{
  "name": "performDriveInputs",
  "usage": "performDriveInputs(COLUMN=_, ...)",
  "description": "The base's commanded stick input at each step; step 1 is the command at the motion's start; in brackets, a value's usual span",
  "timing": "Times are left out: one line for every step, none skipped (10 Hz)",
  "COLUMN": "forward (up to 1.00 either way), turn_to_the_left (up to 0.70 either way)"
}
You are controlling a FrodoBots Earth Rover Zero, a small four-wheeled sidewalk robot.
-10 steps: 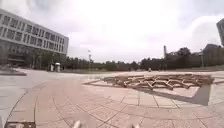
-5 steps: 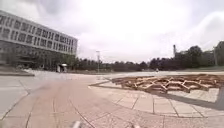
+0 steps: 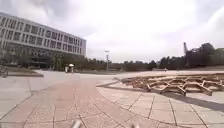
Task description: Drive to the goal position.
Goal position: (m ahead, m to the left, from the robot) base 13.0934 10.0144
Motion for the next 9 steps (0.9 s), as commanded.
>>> performDriveInputs(forward=0.70, turn_to_the_left=0.00)
performDriveInputs(forward=0.70, turn_to_the_left=0.00)
performDriveInputs(forward=0.70, turn_to_the_left=0.00)
performDriveInputs(forward=0.70, turn_to_the_left=0.00)
performDriveInputs(forward=0.70, turn_to_the_left=0.04)
performDriveInputs(forward=0.70, turn_to_the_left=0.15)
performDriveInputs(forward=0.70, turn_to_the_left=0.35)
performDriveInputs(forward=0.70, turn_to_the_left=0.35)
performDriveInputs(forward=0.70, turn_to_the_left=0.35)
